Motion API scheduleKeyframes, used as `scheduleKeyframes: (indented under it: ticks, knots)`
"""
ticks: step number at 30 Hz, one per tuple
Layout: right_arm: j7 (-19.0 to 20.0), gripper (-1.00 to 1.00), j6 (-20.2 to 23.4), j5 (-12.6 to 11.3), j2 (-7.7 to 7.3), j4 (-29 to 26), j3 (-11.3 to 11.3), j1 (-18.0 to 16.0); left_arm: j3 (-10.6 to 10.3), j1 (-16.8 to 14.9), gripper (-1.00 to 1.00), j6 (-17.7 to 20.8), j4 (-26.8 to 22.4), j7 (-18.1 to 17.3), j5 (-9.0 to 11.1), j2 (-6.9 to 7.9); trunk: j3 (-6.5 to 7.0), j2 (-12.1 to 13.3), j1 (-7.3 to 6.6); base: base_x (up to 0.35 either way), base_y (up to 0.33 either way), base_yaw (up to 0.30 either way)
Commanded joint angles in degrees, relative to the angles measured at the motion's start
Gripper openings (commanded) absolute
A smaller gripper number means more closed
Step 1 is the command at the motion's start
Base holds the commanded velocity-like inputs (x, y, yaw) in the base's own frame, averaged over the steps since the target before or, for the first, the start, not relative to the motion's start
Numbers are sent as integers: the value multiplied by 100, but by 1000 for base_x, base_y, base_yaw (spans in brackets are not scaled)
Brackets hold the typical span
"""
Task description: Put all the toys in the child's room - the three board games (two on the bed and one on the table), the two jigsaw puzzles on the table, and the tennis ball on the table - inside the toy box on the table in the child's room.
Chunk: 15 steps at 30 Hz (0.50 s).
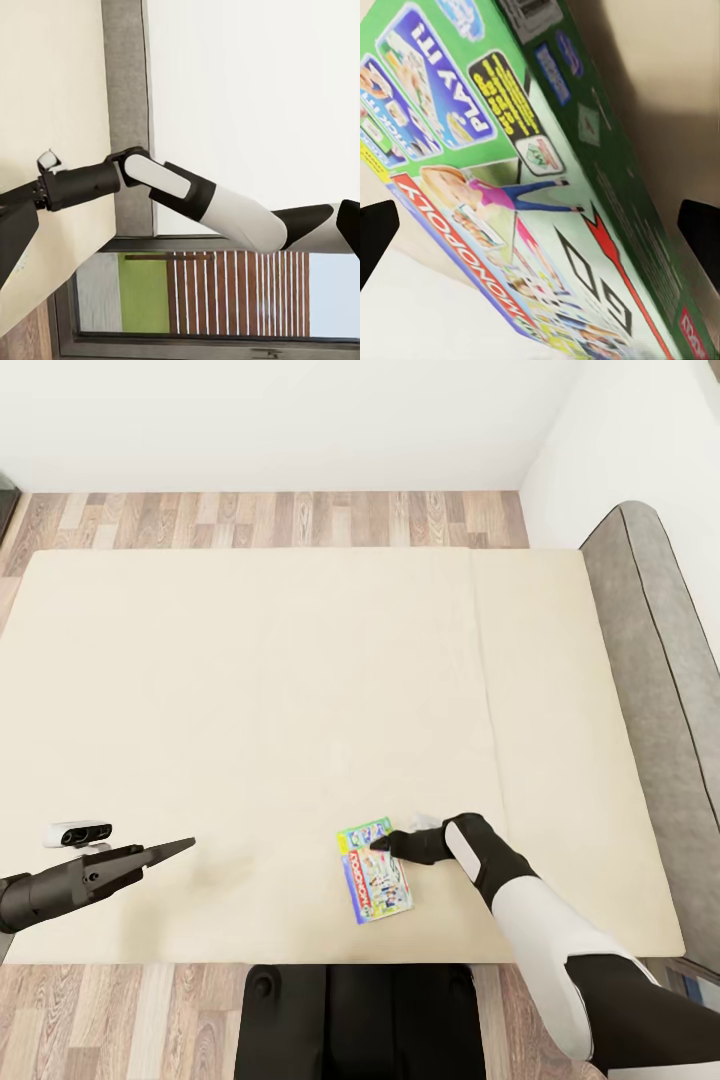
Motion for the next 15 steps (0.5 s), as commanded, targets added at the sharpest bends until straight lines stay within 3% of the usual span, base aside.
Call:
scheduleKeyframes:
  ticks: [1,15]
  knots:
    - [-15,100,19,38,-1,15,10,4,-2,-1,100,61,-2,-21,-2,2,-6,-8,4,0,0,0]
    - [-18,100,38,39,-1,86,10,21,-4,-2,100,61,-2,-21,-2,2,-6,-8,4,0,0,0]
